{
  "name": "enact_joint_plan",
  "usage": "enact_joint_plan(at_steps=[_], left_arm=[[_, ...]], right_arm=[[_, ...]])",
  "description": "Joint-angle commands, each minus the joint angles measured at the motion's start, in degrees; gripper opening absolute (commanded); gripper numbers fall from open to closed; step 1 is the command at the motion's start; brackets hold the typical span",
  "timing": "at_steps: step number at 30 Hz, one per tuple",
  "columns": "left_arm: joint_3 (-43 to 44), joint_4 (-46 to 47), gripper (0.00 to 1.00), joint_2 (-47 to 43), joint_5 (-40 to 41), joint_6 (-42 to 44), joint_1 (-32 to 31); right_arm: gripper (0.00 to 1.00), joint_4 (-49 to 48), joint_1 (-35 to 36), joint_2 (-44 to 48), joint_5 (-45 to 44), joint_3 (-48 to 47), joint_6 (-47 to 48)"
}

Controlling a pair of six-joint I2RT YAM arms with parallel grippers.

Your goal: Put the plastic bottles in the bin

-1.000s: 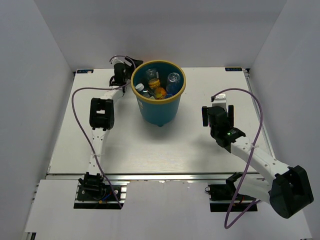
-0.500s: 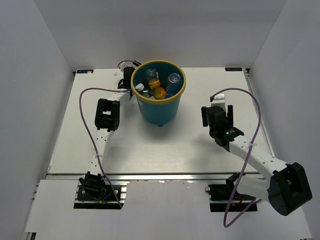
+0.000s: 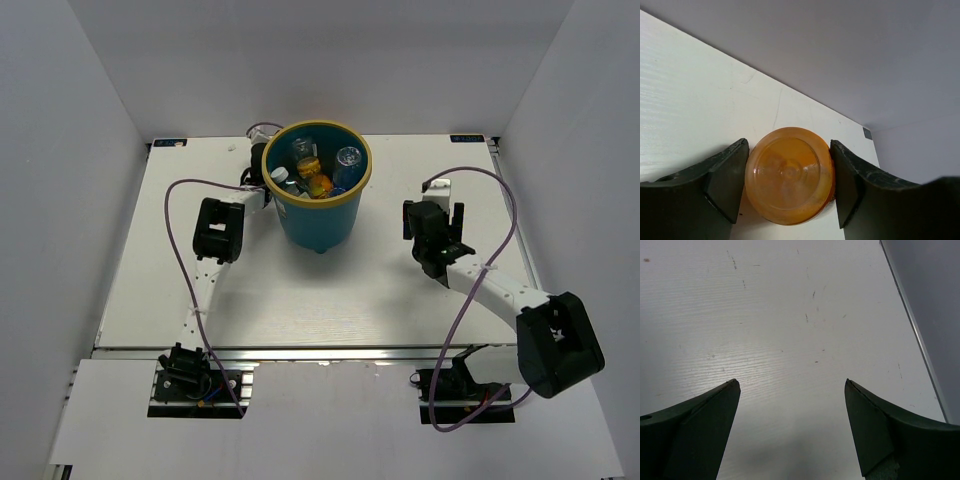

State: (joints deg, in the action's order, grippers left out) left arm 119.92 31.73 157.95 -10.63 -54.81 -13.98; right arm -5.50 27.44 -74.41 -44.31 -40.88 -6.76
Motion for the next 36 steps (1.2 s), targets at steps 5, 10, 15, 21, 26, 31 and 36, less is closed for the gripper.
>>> enact_joint_plan(at_steps=[5,10,15,21,26,31,36], left_arm=[[-6.17,7.36,0.00,-8.35,-4.59,3.22,0.18],[-14.34,10.90,0.00,-17.12,-3.34,0.85,2.63],[-25.50,10.12,0.00,-28.99,1.92,3.99,4.84],[-35.18,0.45,0.00,-43.59,15.28,11.47,6.77],[-38.00,-8.50,0.00,-52.38,23.19,15.42,8.35],[-42.04,-10.10,0.00,-63.36,18.74,18.86,8.35],[-43.80,-8.79,0.00,-71.45,2.41,18.78,8.09]], right_arm=[[0.89,-4.52,-4.15,-1.35,4.85,-3.68,-4.84],[0.89,-5.66,-5.03,1.63,6.34,-1.23,-3.53],[0.89,-6.54,-5.82,3.74,6.87,0.72,-3.78],[0.89,-4.52,-5.82,7.08,8.63,0.98,-4.92],[0.89,-1.89,-5.82,11.56,10.56,1.51,-5.54],[0.88,-0.39,-5.82,18.68,14.60,3.18,-4.58],[0.88,1.54,-5.82,24.75,23.11,4.23,-4.22]])
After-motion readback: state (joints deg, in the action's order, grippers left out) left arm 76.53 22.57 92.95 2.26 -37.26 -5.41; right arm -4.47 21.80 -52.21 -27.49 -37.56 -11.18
